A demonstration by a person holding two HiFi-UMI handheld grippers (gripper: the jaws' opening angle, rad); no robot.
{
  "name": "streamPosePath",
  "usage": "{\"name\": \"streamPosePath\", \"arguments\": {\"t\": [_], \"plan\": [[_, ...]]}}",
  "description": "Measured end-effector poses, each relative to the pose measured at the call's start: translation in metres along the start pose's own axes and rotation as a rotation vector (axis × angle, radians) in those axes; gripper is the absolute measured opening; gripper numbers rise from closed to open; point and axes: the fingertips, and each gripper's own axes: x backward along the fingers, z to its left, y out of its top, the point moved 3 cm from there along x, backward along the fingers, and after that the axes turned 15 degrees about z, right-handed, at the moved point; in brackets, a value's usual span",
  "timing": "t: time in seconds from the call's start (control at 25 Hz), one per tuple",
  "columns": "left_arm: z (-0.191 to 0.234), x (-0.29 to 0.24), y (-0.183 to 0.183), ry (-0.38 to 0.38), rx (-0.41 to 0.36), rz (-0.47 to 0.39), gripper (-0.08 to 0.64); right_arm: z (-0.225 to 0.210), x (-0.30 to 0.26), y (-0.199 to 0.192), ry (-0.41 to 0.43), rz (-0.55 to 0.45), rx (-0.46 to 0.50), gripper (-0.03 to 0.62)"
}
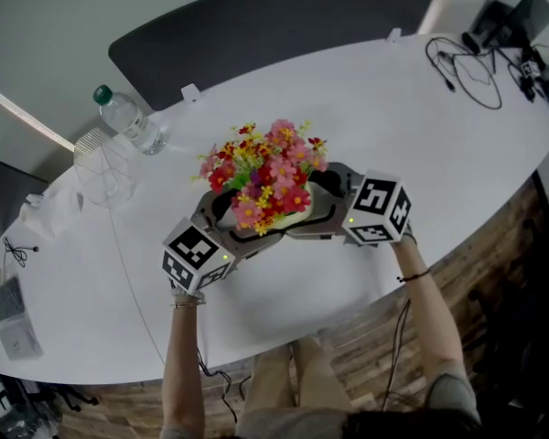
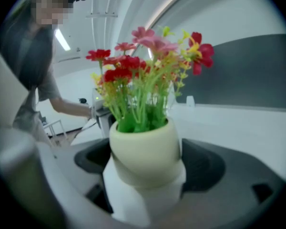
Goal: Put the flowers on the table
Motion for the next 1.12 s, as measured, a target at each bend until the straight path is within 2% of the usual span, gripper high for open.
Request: {"name": "streamPosePath", "arguments": {"t": [0.48, 0.8, 1.12], "plan": [[-0.002, 0.004, -0.001, 0.046, 0.028, -0.025, 0.468, 0.001, 0.004, -0.003, -0.037, -0.025, -0.043, 0.476], [-0.005, 0.016, -0.001, 0.067, 0.123, -0.107, 0.468, 0.005, 0.013, -0.005, -0.088, -0.041, -0.064, 0.476], [-0.016, 0.031, -0.002, 0.123, 0.178, -0.137, 0.468, 0.012, 0.034, -0.010, -0.164, -0.086, -0.119, 0.472]]}}
